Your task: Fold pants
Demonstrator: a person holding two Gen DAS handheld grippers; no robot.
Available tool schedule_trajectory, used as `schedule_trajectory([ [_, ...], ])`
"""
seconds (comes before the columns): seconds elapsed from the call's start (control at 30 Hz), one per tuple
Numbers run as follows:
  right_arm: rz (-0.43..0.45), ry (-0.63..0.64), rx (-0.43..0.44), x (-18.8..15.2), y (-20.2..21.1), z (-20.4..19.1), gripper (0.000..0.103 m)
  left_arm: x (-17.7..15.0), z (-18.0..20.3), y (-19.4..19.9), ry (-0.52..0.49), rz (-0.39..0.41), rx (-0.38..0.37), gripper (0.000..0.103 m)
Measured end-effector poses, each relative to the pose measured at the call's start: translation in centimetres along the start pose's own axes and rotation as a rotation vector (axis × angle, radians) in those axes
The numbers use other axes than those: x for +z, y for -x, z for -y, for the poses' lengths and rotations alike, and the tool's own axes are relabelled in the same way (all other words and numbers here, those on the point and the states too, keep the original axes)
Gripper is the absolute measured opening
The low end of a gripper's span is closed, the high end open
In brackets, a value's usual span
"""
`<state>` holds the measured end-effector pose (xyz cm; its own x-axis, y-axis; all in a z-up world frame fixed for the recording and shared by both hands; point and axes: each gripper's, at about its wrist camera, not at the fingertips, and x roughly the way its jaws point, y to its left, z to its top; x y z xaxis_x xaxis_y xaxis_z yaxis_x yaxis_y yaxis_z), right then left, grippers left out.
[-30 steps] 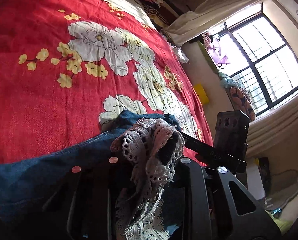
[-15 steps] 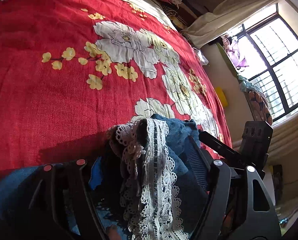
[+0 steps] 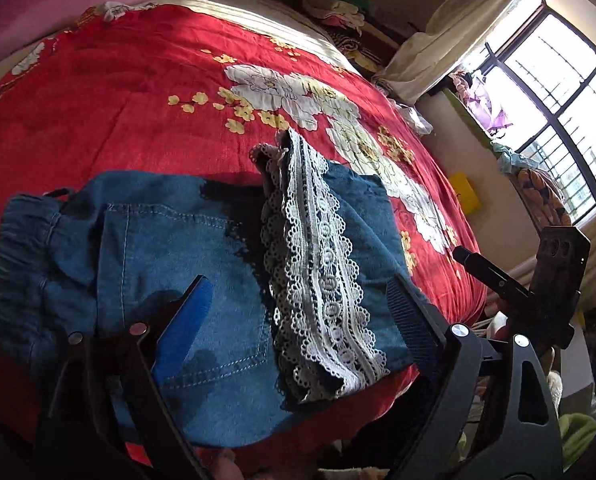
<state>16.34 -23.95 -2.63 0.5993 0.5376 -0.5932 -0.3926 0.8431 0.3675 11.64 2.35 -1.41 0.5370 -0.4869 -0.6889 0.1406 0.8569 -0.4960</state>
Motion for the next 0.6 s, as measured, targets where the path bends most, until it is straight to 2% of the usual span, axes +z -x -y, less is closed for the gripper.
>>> schedule_trajectory([
  [0.1, -0.010, 0.024, -0.017, -0.9, 0.4, -0.8, 0.078, -1.6, 0.2, 0.4, 0.012, -0.008, -0.004, 0.082],
  [0.23, -0.039, -0.010, -0.023, -2.4, 0.4, -0.4, 0.079, -3.1, 0.7, -0.1, 0.021, -0.041, -0.019, 0.082],
  [0.37, -0.052, -0.027, -0.025, -3.6, 0.6, -0.2, 0.079, -4.3, 1.6, -1.1, 0.032, -0.093, -0.064, 0.081],
  [0.47, -0.062, -0.016, -0.013, -4.1, 0.6, -0.5, 0.079, -4.8, 2.1, -1.9, 0.029, -0.120, -0.039, 0.076],
  [0.6, -0.085, -0.020, 0.000, -4.4, 0.0, -0.3, 0.079, -5.1, 1.4, -3.2, 0.084, -0.143, -0.012, 0.073],
])
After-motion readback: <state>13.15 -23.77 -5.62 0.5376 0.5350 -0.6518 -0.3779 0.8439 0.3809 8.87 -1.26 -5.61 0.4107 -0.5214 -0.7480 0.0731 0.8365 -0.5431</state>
